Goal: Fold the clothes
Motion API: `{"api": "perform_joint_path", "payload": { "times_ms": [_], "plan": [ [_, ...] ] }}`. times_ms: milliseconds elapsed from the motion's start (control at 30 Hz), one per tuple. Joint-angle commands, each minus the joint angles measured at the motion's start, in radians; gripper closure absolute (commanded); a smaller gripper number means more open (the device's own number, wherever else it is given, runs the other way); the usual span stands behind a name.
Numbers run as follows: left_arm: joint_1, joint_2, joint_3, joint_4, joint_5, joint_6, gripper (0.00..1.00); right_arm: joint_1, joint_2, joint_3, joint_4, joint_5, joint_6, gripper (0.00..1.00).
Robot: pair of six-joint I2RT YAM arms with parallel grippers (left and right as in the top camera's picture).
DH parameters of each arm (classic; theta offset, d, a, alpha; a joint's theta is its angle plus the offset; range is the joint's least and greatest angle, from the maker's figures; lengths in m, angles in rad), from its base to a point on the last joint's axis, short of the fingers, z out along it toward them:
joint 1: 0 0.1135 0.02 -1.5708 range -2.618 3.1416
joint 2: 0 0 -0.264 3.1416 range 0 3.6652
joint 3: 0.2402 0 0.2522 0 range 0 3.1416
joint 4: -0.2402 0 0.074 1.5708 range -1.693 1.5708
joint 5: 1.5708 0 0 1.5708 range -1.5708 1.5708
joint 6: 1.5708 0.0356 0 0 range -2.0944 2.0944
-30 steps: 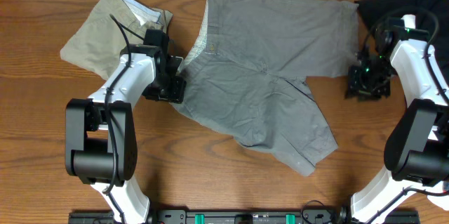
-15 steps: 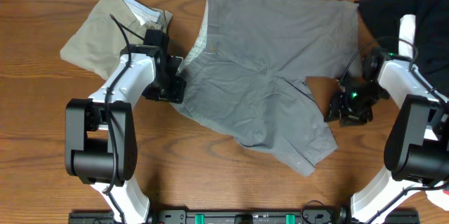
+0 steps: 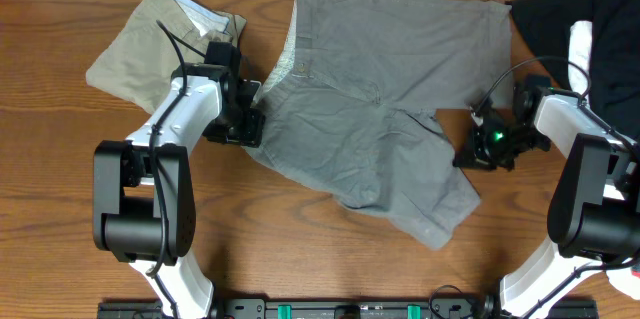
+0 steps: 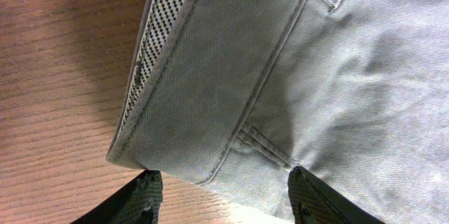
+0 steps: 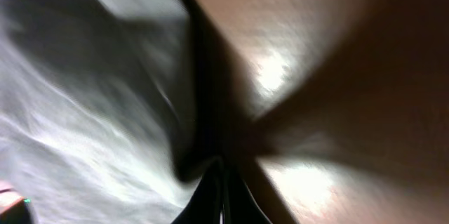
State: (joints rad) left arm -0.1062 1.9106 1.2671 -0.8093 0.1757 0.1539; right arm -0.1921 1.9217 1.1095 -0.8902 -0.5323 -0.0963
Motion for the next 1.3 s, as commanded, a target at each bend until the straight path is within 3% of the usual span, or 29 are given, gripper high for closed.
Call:
{"api": "perform_joint_path", "payload": {
  "times_ms": [0, 200, 433, 467, 533, 633, 700, 1033, 1267],
  "plan": [
    [0.005, 0.001, -0.005, -0.003, -0.012, -0.009, 0.41, -0.027, -0.001, 0.005, 0.028, -0.176, -0.014, 0.99],
    [0.005, 0.001, -0.005, -0.003, -0.012, -0.009, 0.4, -0.089, -0.001, 0.077, -0.013, -0.152, -0.082, 0.99],
    [0.005, 0.001, -0.005, 0.001, -0.012, -0.009, 0.4, -0.163, -0.001, 0.291, -0.13, 0.181, -0.029, 0.99],
    [0.005, 0.001, -0.005, 0.001, -0.012, -0.009, 0.4, -0.169, -0.001, 0.315, -0.136, 0.191, -0.028, 0.97],
    [0.005, 0.001, -0.005, 0.001, -0.012, -0.009, 0.4, -0.172, -0.001, 0.342, -0.14, 0.191, -0.028, 0.79],
    [0.005, 0.001, -0.005, 0.0, -0.011, -0.01, 0.4, -0.174, -0.001, 0.355, -0.152, 0.213, -0.01, 0.75],
    [0.005, 0.001, -0.005, 0.0, -0.011, -0.01, 0.4, -0.178, -0.001, 0.355, -0.172, 0.236, 0.015, 0.66],
    [0.005, 0.001, -0.005, 0.0, -0.011, -0.018, 0.4, -0.182, -0.001, 0.319, -0.398, 0.301, 0.041, 0.56],
    [0.005, 0.001, -0.004, 0.005, -0.011, -0.043, 0.4, -0.205, -0.001, 0.253, -0.4, 0.299, 0.119, 0.53]
  ]
}}
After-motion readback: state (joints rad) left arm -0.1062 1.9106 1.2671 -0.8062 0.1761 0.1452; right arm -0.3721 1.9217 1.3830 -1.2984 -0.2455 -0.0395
